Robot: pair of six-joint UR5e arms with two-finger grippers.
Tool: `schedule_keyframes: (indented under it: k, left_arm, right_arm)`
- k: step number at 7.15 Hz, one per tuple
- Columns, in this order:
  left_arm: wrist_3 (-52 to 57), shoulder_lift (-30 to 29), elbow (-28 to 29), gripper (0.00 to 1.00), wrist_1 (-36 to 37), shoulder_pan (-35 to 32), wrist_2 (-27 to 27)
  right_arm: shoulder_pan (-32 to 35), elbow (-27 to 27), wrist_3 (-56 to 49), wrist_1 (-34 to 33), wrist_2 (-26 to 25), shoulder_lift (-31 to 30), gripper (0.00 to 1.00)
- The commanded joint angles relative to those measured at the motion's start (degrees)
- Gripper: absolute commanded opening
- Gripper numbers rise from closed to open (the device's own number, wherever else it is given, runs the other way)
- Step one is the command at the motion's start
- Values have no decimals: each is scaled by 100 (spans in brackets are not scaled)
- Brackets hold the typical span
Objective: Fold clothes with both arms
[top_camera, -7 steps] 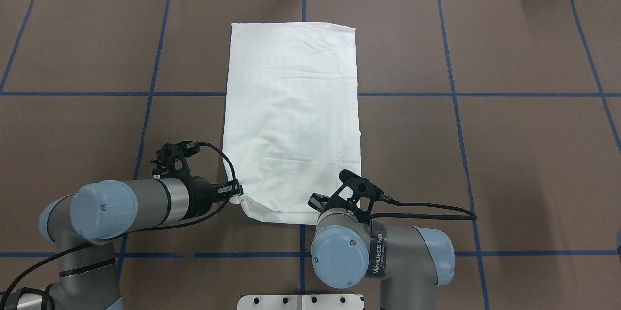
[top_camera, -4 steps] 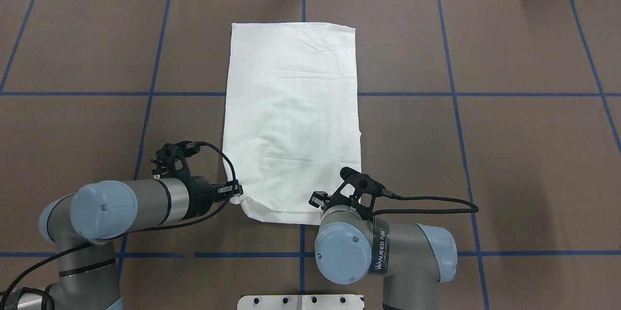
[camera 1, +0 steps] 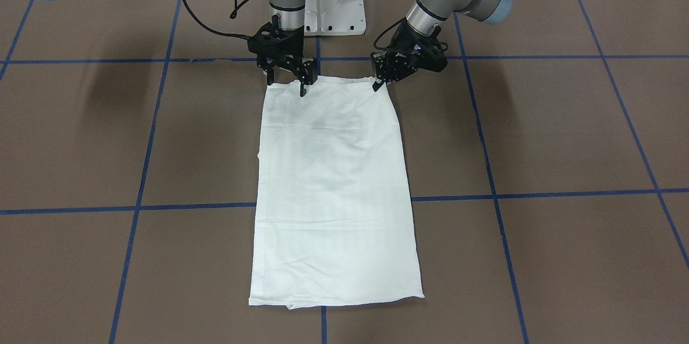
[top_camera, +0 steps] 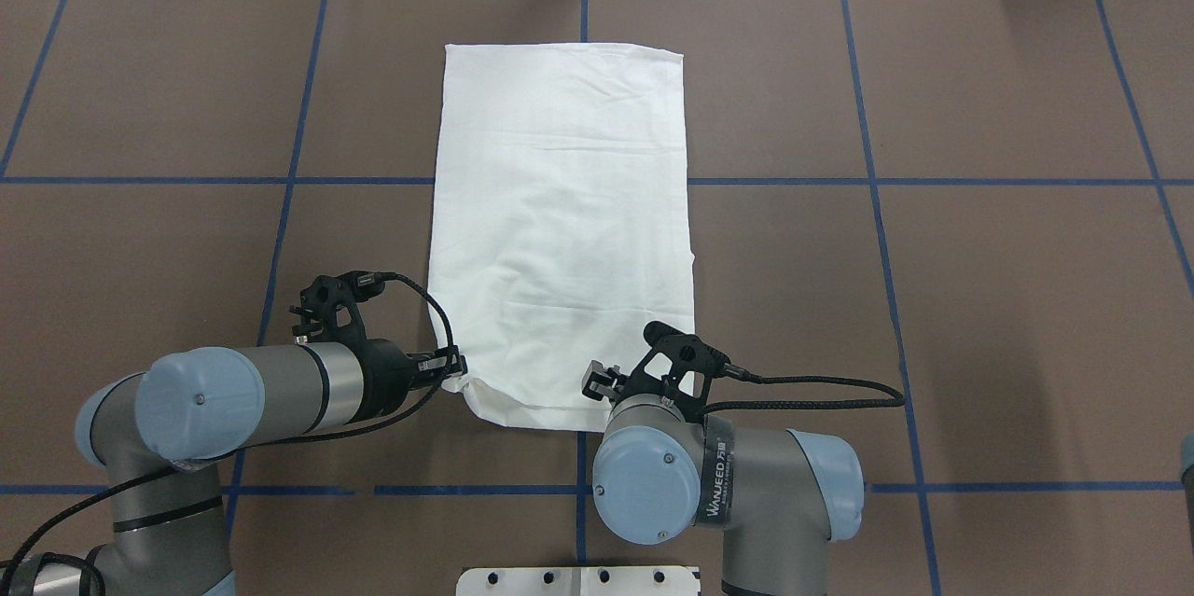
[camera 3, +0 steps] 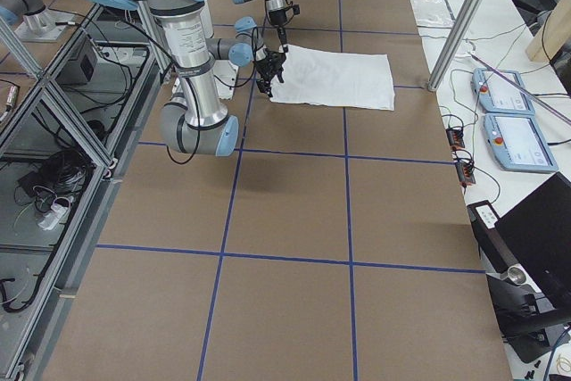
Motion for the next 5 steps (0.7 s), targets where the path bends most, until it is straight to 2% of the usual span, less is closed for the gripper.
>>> schedule_keyframes:
  k: [1,2,3,5]
  left_arm:
    - [0,0,0,0,0,0,-5]
    - [0,0,0,0,0,0,4]
    - [0,0,-9,0,0,0,4]
    - [0,0,-9,0,0,0,4]
  right_arm:
    - [-1,-136,19,3,0,131,100]
    - [-1,-127,19,3,0,131,95]
    - [-1,-119,54,29,0,131,85]
    - [-1,-92,325,73,0,175,11]
